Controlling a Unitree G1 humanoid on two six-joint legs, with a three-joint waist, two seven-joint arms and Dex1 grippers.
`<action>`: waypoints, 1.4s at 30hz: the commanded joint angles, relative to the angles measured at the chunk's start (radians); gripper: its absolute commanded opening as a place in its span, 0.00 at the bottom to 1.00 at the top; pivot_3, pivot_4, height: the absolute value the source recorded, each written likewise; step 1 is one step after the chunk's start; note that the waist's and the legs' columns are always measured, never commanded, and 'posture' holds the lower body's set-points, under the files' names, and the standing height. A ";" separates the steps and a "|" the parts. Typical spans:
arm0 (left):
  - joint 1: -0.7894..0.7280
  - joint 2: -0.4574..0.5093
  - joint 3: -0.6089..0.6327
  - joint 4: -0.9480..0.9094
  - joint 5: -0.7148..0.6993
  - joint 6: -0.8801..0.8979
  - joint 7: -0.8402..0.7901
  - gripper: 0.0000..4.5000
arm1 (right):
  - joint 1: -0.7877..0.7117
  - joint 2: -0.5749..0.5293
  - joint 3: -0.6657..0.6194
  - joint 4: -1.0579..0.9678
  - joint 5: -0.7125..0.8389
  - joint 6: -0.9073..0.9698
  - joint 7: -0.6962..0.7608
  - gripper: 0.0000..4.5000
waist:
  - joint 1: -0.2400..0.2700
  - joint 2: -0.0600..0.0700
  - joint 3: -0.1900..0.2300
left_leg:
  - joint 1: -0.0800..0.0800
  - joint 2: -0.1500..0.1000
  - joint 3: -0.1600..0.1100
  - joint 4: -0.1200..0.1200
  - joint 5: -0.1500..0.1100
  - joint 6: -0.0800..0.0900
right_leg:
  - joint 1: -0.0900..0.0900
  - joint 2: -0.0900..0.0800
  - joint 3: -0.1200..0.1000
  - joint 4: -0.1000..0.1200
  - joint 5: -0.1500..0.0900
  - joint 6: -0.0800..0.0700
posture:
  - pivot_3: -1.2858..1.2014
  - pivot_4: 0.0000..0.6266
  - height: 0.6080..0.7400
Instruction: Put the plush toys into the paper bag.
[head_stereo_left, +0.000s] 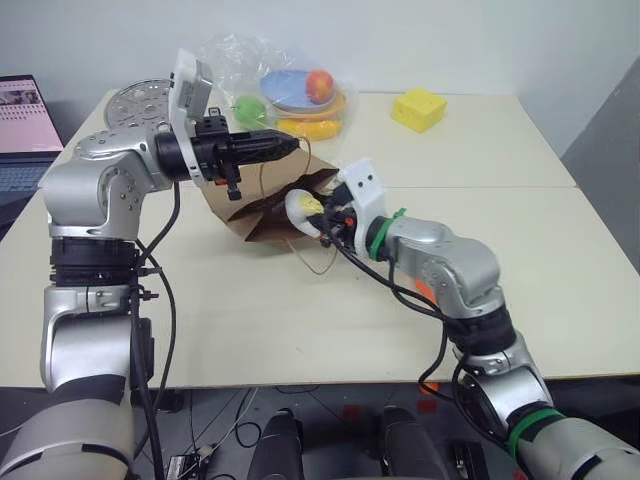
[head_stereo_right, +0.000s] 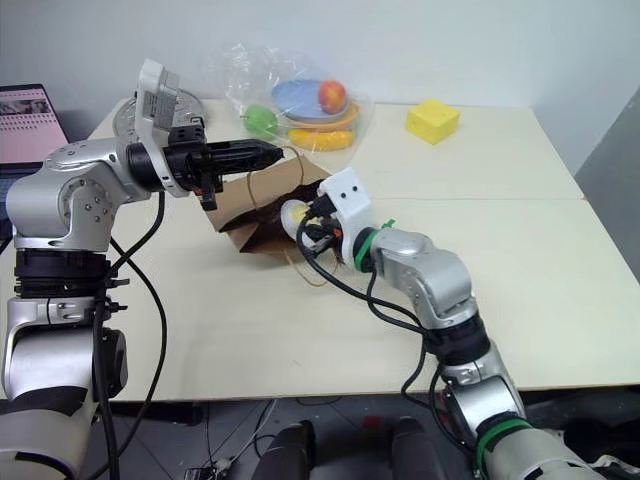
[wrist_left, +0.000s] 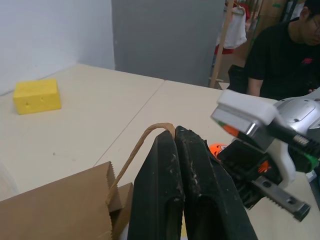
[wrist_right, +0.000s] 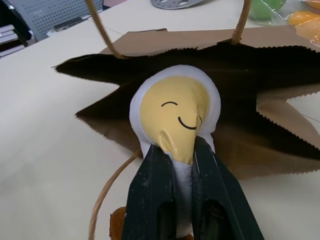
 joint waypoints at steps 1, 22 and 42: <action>-0.003 0.009 0.018 -0.048 -0.032 0.019 0.002 0.00 | -0.057 0.045 0.003 0.073 -0.026 -0.078 -0.015 0.00 | -0.002 0.000 0.000 | 0.000 0.000 0.000 0.000 0.000 0.000 | 0.000 0.000 0.000 0.000 0.000 0.000 | 0.52 0.24 1.00; -0.012 -0.018 0.076 -0.101 -0.163 0.132 0.083 0.00 | -0.249 0.256 -0.093 0.802 -0.117 -0.644 -0.016 0.08 | -0.013 0.000 0.000 | 0.000 0.000 0.000 -0.002 0.000 0.000 | -0.002 0.000 0.000 0.001 0.000 0.000 | 0.52 0.24 1.00; 0.032 -0.056 0.045 -0.029 -0.100 0.005 0.093 0.00 | 0.251 -0.036 -0.099 -0.388 0.034 -0.031 0.024 0.99 | 0.002 0.000 0.000 | -0.001 0.000 0.000 -0.002 0.000 0.000 | -0.003 0.000 0.000 0.001 0.000 0.000 | 0.52 0.24 1.00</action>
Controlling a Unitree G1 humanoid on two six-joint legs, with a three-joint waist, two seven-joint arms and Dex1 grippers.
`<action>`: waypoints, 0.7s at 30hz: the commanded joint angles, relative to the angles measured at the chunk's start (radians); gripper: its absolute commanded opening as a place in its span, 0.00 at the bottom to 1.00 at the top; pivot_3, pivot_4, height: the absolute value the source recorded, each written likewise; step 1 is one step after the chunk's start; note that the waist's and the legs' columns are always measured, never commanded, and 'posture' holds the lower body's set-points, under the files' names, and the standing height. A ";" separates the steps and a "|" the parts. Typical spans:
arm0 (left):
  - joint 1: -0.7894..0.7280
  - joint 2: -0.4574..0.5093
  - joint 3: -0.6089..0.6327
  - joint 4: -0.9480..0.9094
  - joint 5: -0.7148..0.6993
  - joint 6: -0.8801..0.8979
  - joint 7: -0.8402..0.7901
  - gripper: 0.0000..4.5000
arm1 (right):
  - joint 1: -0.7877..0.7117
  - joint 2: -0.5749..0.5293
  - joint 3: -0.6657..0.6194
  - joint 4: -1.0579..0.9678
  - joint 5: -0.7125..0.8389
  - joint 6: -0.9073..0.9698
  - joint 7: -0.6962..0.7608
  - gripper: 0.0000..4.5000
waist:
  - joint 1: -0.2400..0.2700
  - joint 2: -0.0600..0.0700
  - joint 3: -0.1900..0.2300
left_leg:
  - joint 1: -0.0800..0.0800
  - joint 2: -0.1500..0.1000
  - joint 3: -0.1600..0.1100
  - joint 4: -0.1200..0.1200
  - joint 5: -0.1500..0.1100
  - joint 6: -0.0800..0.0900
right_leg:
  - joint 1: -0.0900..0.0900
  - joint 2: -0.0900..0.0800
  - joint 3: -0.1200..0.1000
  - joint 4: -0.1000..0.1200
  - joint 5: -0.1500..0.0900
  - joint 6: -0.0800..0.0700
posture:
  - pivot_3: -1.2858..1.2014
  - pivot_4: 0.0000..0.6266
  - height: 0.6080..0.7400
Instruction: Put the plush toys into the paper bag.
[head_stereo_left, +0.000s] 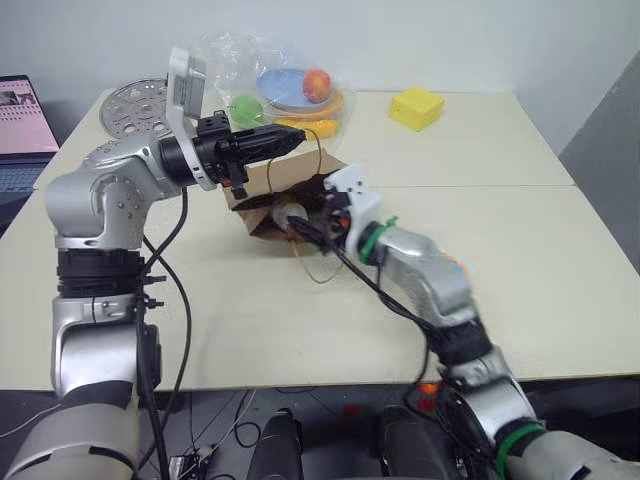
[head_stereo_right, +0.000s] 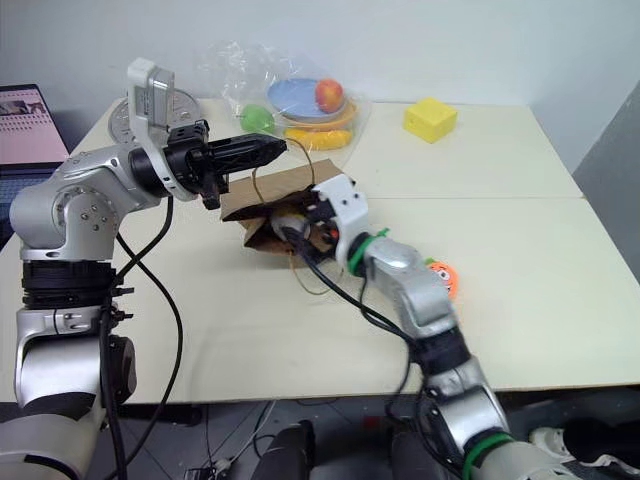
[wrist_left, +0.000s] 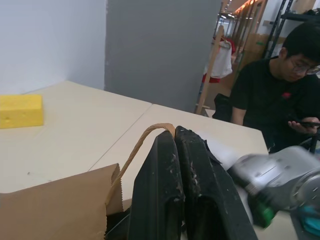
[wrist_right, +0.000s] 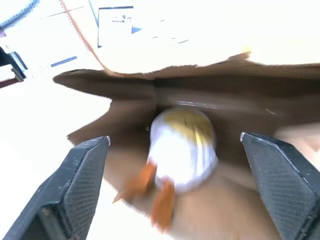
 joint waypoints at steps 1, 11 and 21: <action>-0.009 -0.006 0.003 0.000 0.009 -0.037 -0.001 0.00 | 0.082 -0.078 -0.066 -0.281 0.046 0.140 -0.031 0.99 | 0.000 0.000 0.000 | 0.000 0.000 0.000 0.000 0.000 0.000 | 0.000 0.000 0.000 0.000 0.000 0.000 | 0.52 0.24 1.00; -0.017 -0.009 -0.005 0.026 0.013 -0.049 -0.023 0.00 | 0.514 -0.257 -0.218 -0.603 -0.099 0.275 -0.234 0.99 | 0.013 0.000 0.000 | 0.000 0.000 0.003 0.001 0.000 0.000 | -0.001 0.000 0.003 -0.001 0.000 0.000 | 0.52 0.24 1.00; -0.039 -0.014 -0.023 0.037 0.021 -0.050 -0.036 0.00 | 0.608 -0.201 -0.151 -0.520 -0.125 0.200 -0.279 0.91 | 0.014 0.000 0.000 | 0.000 0.000 0.005 0.004 0.001 0.002 | 0.000 0.000 0.004 -0.001 -0.002 0.003 | 0.52 0.24 1.00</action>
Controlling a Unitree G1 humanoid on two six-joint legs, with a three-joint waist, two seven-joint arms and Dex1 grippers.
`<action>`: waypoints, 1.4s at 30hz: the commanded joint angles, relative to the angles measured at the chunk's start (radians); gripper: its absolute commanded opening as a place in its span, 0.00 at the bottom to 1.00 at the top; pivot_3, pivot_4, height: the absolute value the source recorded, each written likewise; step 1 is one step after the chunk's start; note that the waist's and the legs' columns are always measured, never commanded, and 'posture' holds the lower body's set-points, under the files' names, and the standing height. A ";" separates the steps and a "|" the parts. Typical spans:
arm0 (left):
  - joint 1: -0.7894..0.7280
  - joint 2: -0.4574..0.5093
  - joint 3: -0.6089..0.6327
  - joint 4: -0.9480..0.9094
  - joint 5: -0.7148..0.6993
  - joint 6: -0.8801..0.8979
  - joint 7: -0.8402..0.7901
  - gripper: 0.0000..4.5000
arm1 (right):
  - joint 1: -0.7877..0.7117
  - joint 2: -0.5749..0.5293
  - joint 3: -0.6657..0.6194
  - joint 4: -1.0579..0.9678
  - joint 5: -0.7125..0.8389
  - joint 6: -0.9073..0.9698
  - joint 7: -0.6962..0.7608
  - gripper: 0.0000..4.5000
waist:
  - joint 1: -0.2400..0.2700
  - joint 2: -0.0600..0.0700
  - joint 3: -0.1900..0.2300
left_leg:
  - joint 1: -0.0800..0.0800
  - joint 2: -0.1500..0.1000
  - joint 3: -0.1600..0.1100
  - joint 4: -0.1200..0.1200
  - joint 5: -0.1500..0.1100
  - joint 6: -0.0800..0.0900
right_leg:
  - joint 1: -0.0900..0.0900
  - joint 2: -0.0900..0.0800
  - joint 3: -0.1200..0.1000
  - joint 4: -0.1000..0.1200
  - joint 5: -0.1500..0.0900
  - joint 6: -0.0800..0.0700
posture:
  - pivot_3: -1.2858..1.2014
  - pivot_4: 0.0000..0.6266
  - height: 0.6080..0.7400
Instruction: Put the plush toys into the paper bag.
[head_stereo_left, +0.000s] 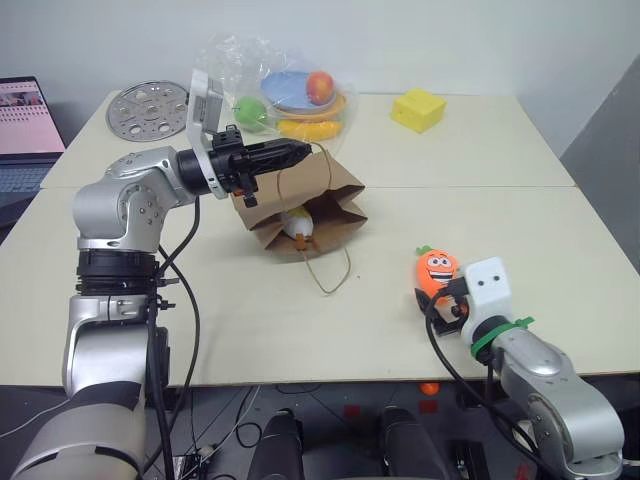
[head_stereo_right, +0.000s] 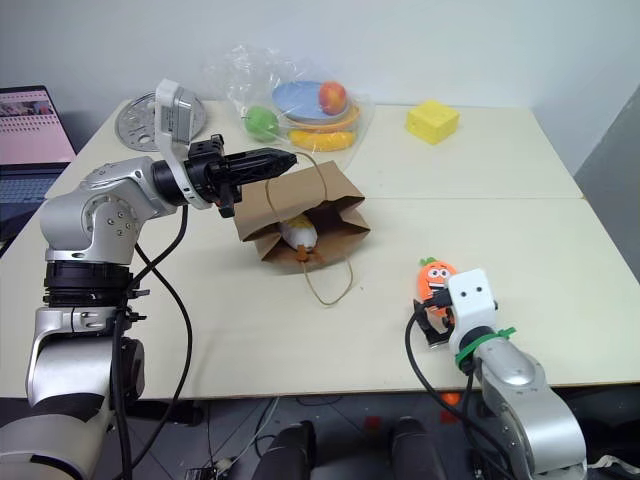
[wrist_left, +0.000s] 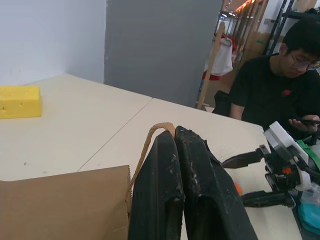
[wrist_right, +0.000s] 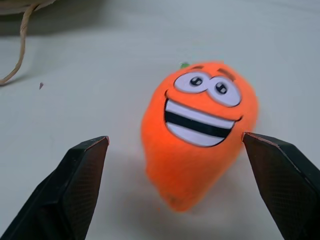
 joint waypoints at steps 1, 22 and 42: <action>-0.036 0.009 0.009 -0.017 -0.003 -0.007 -0.012 0.00 | 0.013 0.009 -0.016 0.000 -0.008 -0.040 -0.013 0.86 | 0.001 0.000 0.000 | 0.000 0.000 0.000 0.000 0.000 0.000 | 0.000 0.000 0.000 0.000 0.000 0.000 | 0.52 0.24 1.00; -0.046 0.014 0.004 -0.005 0.014 -0.016 -0.013 0.00 | -0.313 -0.115 -0.117 -0.007 0.393 0.113 0.279 0.02 | -0.006 0.000 0.000 | 0.001 0.000 -0.002 0.000 0.001 0.002 | 0.002 0.001 -0.002 0.001 0.000 0.000 | 0.52 0.24 1.00; -0.050 0.021 0.007 -0.046 0.005 0.024 -0.009 0.00 | -0.633 0.135 0.157 0.569 0.179 -0.175 0.155 0.02 | -0.001 0.000 0.000 | 0.001 0.000 -0.003 -0.001 0.001 0.002 | 0.001 0.000 -0.003 0.000 0.002 -0.003 | 0.52 0.24 1.00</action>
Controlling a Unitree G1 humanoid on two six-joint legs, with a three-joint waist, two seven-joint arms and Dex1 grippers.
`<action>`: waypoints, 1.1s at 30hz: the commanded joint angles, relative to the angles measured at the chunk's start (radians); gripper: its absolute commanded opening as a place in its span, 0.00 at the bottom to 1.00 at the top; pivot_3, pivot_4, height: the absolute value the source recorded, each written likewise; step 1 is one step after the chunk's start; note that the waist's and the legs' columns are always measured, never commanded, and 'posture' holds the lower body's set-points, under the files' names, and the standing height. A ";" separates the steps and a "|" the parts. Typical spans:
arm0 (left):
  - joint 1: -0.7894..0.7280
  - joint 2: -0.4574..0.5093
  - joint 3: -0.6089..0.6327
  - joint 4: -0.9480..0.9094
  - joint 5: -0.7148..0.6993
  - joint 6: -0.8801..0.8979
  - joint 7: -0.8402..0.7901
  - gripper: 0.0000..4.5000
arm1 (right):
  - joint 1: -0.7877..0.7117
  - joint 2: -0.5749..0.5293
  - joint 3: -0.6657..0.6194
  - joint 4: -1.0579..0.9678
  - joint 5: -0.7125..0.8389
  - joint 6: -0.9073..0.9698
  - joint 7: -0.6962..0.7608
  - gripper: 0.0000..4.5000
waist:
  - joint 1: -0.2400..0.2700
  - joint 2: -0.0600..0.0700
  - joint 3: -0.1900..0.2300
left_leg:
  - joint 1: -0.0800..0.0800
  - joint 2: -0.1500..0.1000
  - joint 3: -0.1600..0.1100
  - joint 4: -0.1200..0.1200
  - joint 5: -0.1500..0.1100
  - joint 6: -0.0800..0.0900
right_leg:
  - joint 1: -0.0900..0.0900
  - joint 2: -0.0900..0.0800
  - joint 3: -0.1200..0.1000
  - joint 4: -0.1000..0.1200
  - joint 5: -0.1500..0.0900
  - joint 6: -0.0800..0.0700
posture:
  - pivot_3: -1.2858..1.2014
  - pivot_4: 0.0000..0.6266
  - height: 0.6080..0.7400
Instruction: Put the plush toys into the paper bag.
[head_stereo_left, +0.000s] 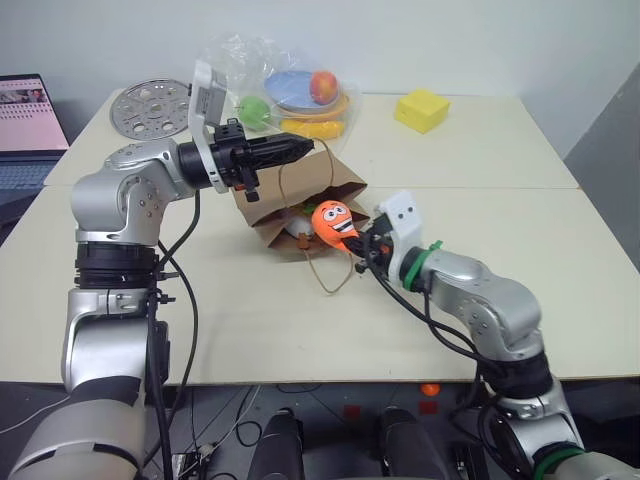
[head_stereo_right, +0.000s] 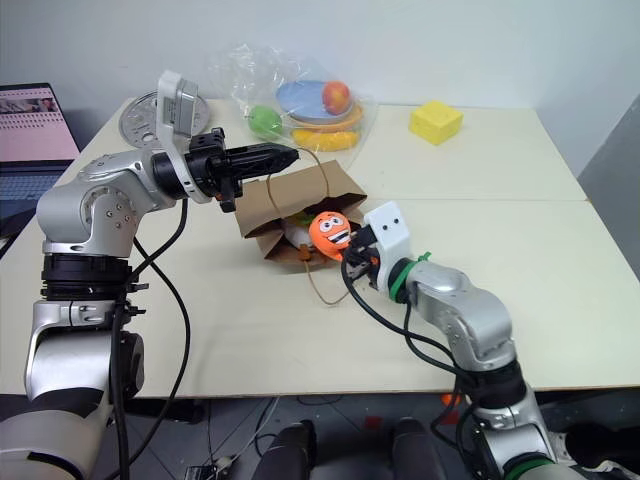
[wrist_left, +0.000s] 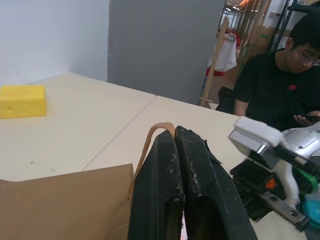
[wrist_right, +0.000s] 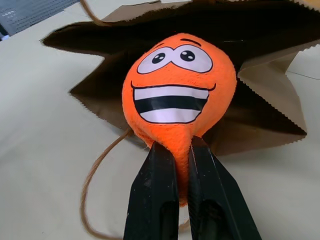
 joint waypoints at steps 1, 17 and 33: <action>-0.019 0.018 0.015 -0.045 -0.014 0.004 -0.007 0.00 | -0.058 0.039 0.000 0.081 -0.041 -0.095 -0.011 0.02 | 0.000 0.000 0.000 | 0.000 0.000 0.000 0.000 0.000 0.000 | 0.000 0.000 0.000 0.000 0.000 0.000 | 0.52 0.24 1.00; 0.014 0.023 0.017 -0.109 -0.046 0.057 -0.020 0.00 | -0.281 0.185 -0.064 0.676 -0.162 -0.474 -0.019 0.14 | -0.006 0.000 0.000 | 0.000 0.000 0.000 -0.003 0.000 0.000 | -0.002 0.000 0.000 0.001 0.000 0.000 | 0.52 0.24 1.00; 0.013 0.036 0.026 -0.082 -0.028 0.032 -0.003 0.00 | 0.079 -0.030 -0.052 -0.136 -0.040 -0.054 0.066 1.00 | -0.001 0.000 0.000 | -0.002 0.000 0.000 -0.003 0.000 0.000 | -0.004 0.000 0.000 0.001 0.000 0.000 | 0.52 0.24 1.00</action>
